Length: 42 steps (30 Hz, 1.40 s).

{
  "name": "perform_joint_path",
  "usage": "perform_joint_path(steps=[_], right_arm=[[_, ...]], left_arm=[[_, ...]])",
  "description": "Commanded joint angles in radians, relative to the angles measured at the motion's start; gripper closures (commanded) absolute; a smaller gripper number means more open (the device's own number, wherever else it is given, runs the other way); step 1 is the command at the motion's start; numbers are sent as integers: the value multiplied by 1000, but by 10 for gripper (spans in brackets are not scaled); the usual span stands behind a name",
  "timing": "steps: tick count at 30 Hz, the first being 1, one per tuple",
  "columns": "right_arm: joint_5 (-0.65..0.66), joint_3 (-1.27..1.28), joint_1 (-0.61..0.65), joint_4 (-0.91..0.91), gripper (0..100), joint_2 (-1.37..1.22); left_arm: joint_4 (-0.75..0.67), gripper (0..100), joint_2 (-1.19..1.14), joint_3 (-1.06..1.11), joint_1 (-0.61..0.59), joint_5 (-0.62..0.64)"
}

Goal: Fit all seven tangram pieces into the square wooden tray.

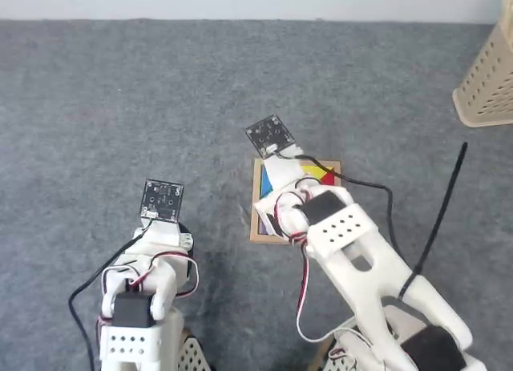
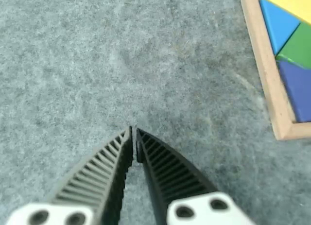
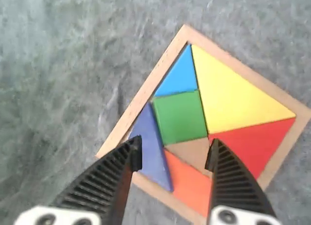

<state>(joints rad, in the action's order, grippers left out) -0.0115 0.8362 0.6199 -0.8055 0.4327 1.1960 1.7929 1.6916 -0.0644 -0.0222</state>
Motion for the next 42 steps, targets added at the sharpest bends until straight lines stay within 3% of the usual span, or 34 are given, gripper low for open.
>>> perform_joint_path(steps=[1, 7, 15, 20, 27, 35, 39, 42], right_arm=[[-2, 41, -10, 120, 786, 54], [72, 141, -44, 163, 790, 54], [91, 181, -56, 171, 995, 54], [91, 184, -154, 166, 993, 105], [89, 213, -306, 2, 993, 450], [89, 528, -410, 213, 992, 920], [89, 815, -490, 367, 992, 1148], [87, 844, -602, 214, 992, 1254]], left_arm=[[5, 989, 3, -5, -5, 9], [5, 989, 3, -5, -5, 9], [5, 989, 3, -5, -5, 9], [5, 989, 3, -5, -5, 9], [5, 989, 3, -5, -5, 9], [5, 989, 3, -5, -5, 9], [5, 989, 3, -5, -5, 9], [6, 989, 3, -5, -5, 9]])
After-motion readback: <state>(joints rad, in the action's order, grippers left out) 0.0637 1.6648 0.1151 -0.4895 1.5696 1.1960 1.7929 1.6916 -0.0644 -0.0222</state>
